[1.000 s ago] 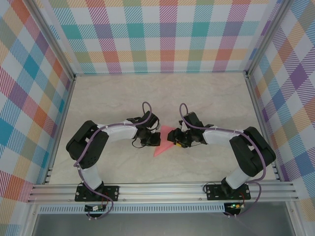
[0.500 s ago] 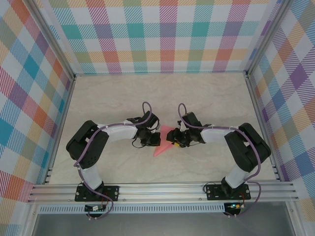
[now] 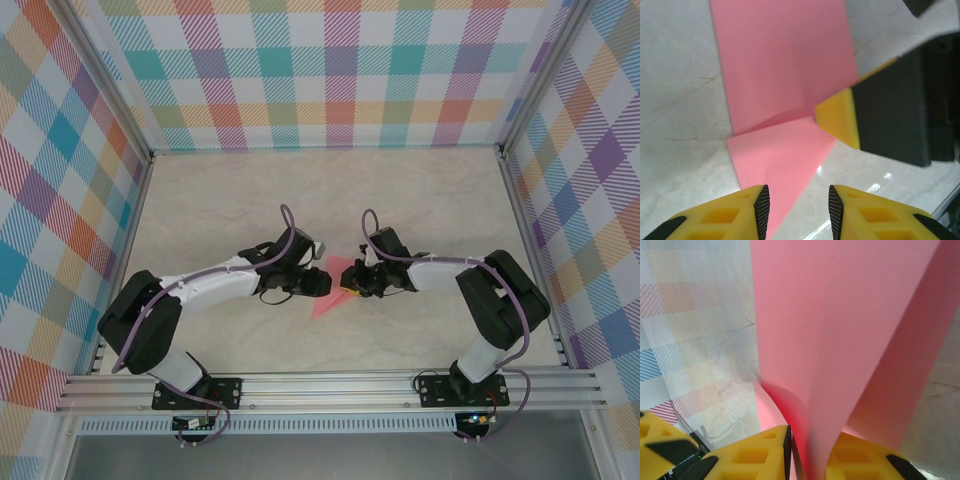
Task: Fold a paper plane with a square sheet of paper (pick it up from the middle)
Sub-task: Fourth fold the wing at the center of the table.
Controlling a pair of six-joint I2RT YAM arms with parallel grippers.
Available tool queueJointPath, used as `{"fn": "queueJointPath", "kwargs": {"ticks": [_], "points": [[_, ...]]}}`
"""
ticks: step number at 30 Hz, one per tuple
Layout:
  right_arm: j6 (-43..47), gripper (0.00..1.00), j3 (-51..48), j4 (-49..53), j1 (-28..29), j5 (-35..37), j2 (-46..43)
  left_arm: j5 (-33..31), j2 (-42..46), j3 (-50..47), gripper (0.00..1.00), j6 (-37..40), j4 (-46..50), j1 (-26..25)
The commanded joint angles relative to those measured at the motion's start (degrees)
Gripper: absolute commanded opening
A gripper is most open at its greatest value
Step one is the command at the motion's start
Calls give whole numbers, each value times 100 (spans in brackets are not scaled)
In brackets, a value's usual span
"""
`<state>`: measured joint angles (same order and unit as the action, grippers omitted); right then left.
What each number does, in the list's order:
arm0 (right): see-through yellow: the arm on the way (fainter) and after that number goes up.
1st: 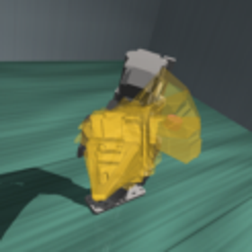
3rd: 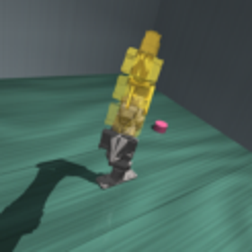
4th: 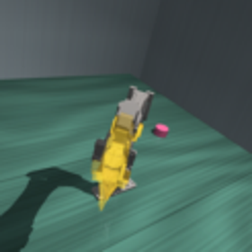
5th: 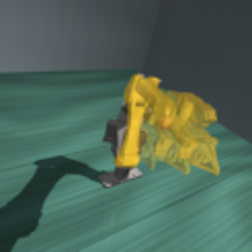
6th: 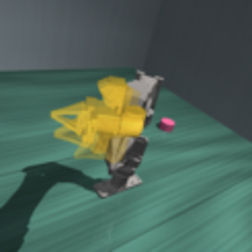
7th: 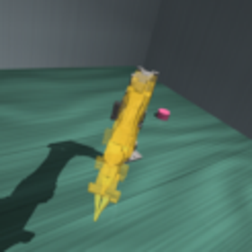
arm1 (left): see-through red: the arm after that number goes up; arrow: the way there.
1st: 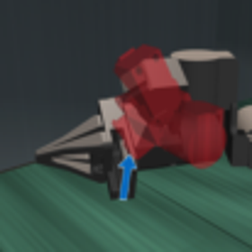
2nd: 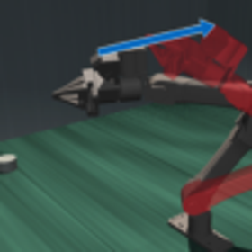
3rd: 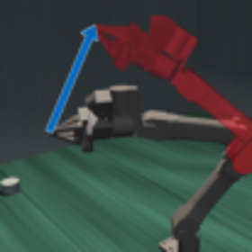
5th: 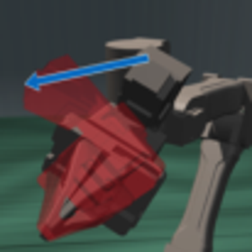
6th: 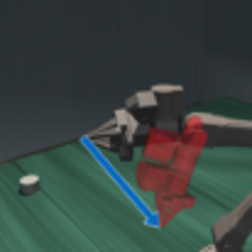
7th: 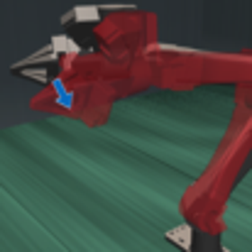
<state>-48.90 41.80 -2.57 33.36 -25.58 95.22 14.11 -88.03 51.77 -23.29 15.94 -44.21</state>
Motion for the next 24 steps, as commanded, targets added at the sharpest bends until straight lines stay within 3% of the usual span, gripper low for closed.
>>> {"fn": "queueJointPath", "kwargs": {"ticks": [1,12,24], "points": [[17,20,85,-48,-5,-122,-50,-686,72,-169,39,325,171,-431],[-23,17,127,7,-5,-161,-80,-2347,-482,-48,41,438,214,-1201],[-31,16,186,88,-5,-157,-67,-2214,-556,-97,43,686,-154,-1407]]}}
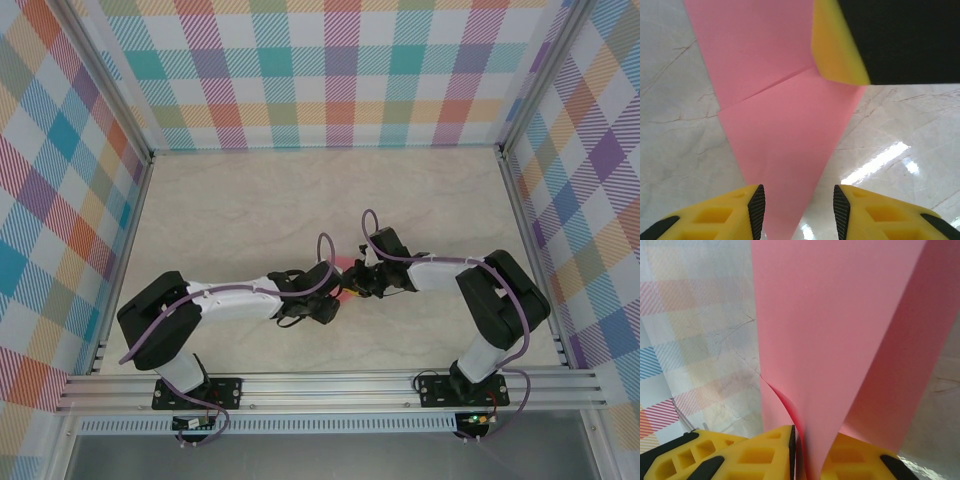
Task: Fold a paper plane with a square sheet of paper (pick it up from the middle)
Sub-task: Fourth fold the wing at the center of the table.
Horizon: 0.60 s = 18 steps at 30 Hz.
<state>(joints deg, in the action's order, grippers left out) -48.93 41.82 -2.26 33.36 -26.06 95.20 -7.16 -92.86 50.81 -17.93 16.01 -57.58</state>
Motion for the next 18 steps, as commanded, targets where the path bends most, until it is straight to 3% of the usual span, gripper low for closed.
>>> {"fn": "queueJointPath", "kwargs": {"ticks": [1,18], "points": [[-29,16,181,59,-4,-109,-64,-118,-73,-9,44,153,-160,-69],[14,17,316,226,-4,-75,-62,-162,-250,137,47,220,-140,-69]]}}
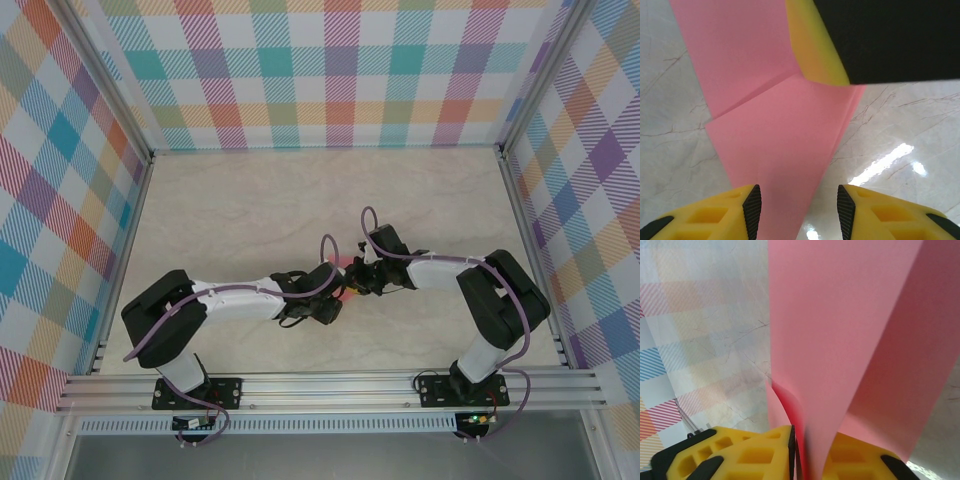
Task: Fold a paper plane with a square sheet of paper (pick it up from the middle)
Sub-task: Fourth fold the wing at the center of the table.
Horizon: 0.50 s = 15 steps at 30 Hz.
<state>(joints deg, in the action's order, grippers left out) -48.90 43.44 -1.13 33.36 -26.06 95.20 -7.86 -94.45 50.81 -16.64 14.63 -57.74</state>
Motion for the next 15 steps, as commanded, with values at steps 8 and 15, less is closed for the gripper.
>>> {"fn": "queueJointPath", "kwargs": {"ticks": [8,15], "points": [[14,18,222,136,-23,-92,-5,-187,-153,202,44,91,-25,-54],[39,18,229,148,-40,-101,3,-243,-232,240,37,113,10,-58]]}}
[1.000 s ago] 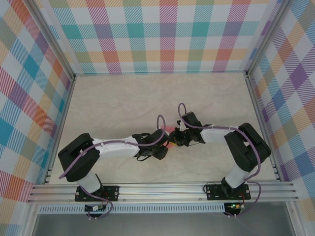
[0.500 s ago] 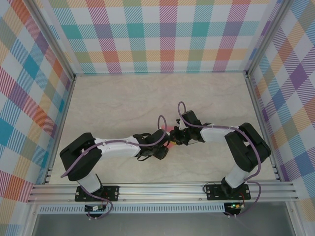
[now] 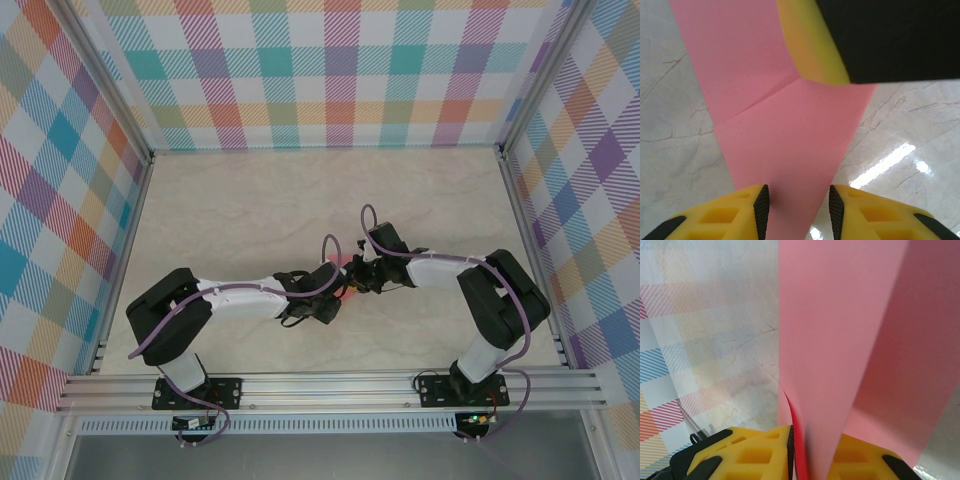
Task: Fold a paper plane with a square sheet of paper (pick it up from the middle)
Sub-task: Fourth fold the wing at the center of the table.
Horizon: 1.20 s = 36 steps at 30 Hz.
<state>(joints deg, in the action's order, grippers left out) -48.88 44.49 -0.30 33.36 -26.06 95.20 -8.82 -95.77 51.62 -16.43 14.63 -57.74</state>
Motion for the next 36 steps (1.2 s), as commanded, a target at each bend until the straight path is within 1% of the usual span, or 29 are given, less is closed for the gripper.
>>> {"fn": "queueJointPath", "kwargs": {"ticks": [1,3,6,7,9,10,17,20,23,27,32,36], "points": [[37,18,127,62,-41,-101,3,-171,-118,180,36,96,36,-55],[37,18,131,72,-45,-101,15,-185,-144,182,32,96,60,-54],[56,18,122,82,-49,-83,12,-199,-131,121,29,61,26,-54],[55,18,113,91,-49,-74,16,-227,-127,107,27,52,28,-54],[68,18,119,102,-49,-65,9,-308,-102,75,26,19,10,-54],[71,18,107,110,-49,-61,16,-333,-94,71,23,16,5,-54],[124,18,137,198,-58,-38,-10,-406,-13,-4,16,51,-24,-54],[150,18,126,246,-58,-9,-51,-371,40,4,10,100,-15,-54],[188,22,94,314,-58,42,-173,-246,92,13,4,135,-24,-54],[352,32,8,581,-56,226,-538,127,165,-3,0,131,-60,22],[512,45,-181,924,-117,433,-1108,994,341,-227,0,26,-424,306],[566,48,-392,1081,-156,541,-1581,1677,442,-398,0,-75,-736,555]]}}
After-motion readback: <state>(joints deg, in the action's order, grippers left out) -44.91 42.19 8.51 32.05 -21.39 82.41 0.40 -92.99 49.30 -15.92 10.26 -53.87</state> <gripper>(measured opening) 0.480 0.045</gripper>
